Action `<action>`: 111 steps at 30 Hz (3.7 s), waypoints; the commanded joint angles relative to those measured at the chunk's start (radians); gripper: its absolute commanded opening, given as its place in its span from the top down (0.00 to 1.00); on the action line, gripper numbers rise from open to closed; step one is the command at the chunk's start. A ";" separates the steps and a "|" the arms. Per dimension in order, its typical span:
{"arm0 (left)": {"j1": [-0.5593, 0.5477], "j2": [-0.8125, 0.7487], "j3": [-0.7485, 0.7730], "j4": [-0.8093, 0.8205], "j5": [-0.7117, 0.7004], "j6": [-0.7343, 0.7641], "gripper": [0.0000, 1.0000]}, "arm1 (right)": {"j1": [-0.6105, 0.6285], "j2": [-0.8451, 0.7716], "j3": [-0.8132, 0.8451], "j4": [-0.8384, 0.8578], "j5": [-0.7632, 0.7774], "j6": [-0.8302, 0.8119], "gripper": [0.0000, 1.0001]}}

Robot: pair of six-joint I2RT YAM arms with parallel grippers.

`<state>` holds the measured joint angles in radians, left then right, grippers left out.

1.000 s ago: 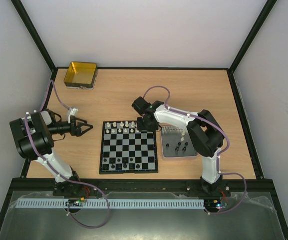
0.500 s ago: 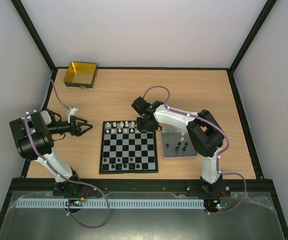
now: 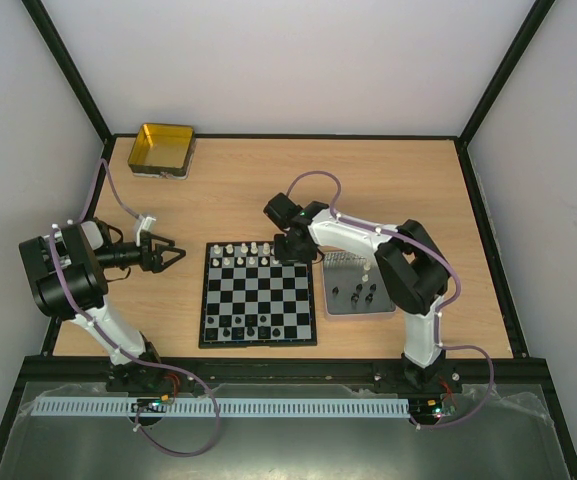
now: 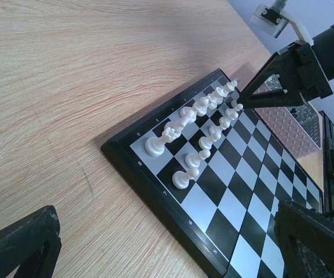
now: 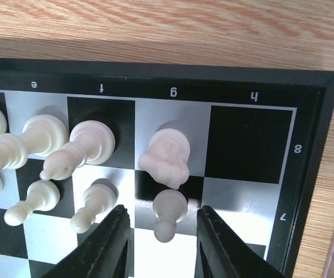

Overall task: Set up the chess pieces on the board
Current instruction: Place the chess piece on the chessboard, then pick up the chess piece from the storage box.

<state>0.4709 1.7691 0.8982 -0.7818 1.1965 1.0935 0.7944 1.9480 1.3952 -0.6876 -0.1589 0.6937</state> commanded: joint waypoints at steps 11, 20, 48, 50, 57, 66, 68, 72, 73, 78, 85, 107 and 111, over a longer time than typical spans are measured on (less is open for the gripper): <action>0.003 0.013 0.018 -0.022 0.033 0.037 0.00 | 0.008 -0.129 -0.002 -0.050 0.058 0.016 0.67; -0.006 -0.002 0.006 0.003 0.023 0.021 0.04 | 0.008 -0.180 -0.027 -0.053 0.094 0.022 0.69; -0.034 -0.091 -0.074 0.191 -0.018 -0.156 0.01 | 0.152 0.341 0.749 -0.374 0.147 -0.053 0.71; -0.033 -0.089 -0.072 0.188 -0.017 -0.152 0.01 | 0.151 0.337 0.748 -0.378 0.158 -0.054 0.71; -0.032 -0.087 -0.071 0.185 -0.016 -0.150 0.01 | 0.094 0.172 0.564 -0.337 0.269 -0.034 0.71; -0.034 -0.082 -0.067 0.182 -0.017 -0.151 0.01 | -0.146 -0.297 -0.092 -0.189 0.299 0.006 0.66; -0.034 -0.080 -0.064 0.181 -0.018 -0.152 0.01 | -0.169 -0.351 -0.165 -0.181 0.295 0.009 0.65; -0.034 -0.077 -0.062 0.181 -0.017 -0.152 0.01 | -0.221 -0.436 -0.286 -0.135 0.259 0.015 0.63; -0.034 -0.077 -0.061 0.179 -0.017 -0.152 0.01 | -0.238 -0.454 -0.313 -0.121 0.247 0.019 0.62; -0.033 -0.074 -0.060 0.178 -0.017 -0.152 0.00 | -0.324 -0.497 -0.401 -0.068 0.198 0.012 0.62; -0.033 -0.076 -0.060 0.178 -0.017 -0.152 0.00 | -0.383 -0.488 -0.464 0.008 0.151 -0.005 0.62; -0.034 -0.069 -0.055 0.173 -0.018 -0.152 0.01 | -0.443 -0.424 -0.540 0.109 0.113 -0.023 0.71; -0.033 -0.069 -0.056 0.173 -0.018 -0.150 0.01 | -0.443 -0.417 -0.539 0.111 0.115 -0.023 0.75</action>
<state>0.4332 1.6958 0.8337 -0.5926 1.1587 0.9268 0.3580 1.5192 0.8600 -0.5884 -0.0547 0.6765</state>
